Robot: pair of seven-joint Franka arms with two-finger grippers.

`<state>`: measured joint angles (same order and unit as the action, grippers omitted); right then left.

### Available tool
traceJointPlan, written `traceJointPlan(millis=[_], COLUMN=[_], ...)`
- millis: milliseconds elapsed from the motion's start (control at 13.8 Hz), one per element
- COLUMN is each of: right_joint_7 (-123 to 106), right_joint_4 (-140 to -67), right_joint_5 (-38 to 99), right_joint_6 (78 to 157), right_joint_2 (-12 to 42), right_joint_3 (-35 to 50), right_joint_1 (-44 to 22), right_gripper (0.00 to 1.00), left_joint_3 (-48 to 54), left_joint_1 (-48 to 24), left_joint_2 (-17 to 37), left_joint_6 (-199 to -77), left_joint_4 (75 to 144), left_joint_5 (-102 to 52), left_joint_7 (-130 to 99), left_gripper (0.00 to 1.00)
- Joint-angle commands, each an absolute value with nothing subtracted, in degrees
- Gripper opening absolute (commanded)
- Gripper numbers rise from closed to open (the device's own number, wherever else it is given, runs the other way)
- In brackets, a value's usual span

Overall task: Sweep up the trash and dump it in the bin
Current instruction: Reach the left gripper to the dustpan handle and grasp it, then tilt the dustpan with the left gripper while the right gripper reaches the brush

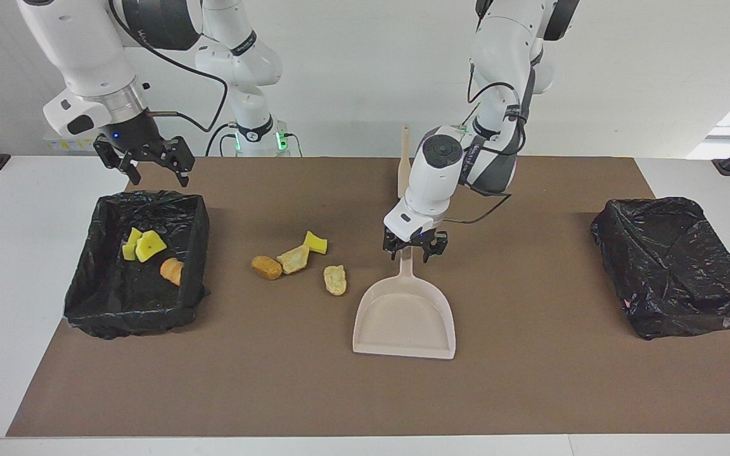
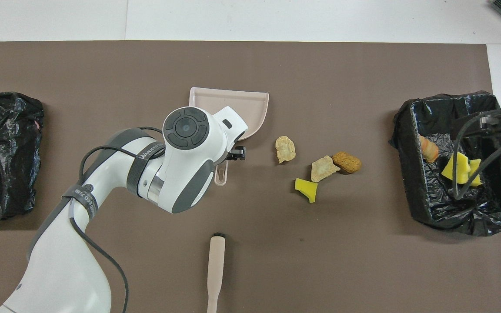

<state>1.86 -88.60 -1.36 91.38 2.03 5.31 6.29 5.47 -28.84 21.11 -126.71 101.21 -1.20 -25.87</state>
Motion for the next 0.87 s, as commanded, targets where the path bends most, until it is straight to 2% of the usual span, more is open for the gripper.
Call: traceJointPlan(millis=[0,73,145,291,436,508,799], right_joint_7=[2.9,2.4,2.4,2.9,3.1,3.1,8.2], right_joint_4=[-90.5,-90.5,-90.6,-91.3,-91.9,-92.4,-97.5], right_joint_5=[-1.7,-1.7,-1.6,-1.5,-1.2,-1.1,2.8], right_joint_6=[90.9,90.9,90.7,90.5,90.4,90.4,90.8], right_joint_2=[0.8,0.8,0.7,0.7,0.6,0.5,-1.4], right_joint_3=[5.7,5.7,5.7,5.7,5.7,5.7,5.7], right_joint_1=[5.2,4.9,4.5,2.9,2.1,1.6,-2.5], right_gripper=[0.88,0.82,0.82,0.82,0.82,0.82,0.82], left_joint_3=[5.1,5.1,5.1,4.9,4.8,4.8,4.0], left_joint_1=[-29.3,-29.1,-28.8,-28.3,-28.1,-28.1,-27.0], left_joint_2=[22.1,22.1,22.3,23.0,23.3,23.3,20.9], left_joint_6=[-129.5,-130.0,-130.0,-129.8,-128.7,-127.8,-122.9], left_joint_4=[102.5,102.2,101.6,99.8,98.4,98.3,98.3], left_joint_5=[-0.4,-0.4,-0.4,0.4,3.5,4.8,5.4], left_joint_7=[-26.5,-26.5,-26.5,-26.1,-26.0,-25.9,-21.6], left_gripper=[0.77,0.73,0.64,0.35,0.16,0.00,0.00])
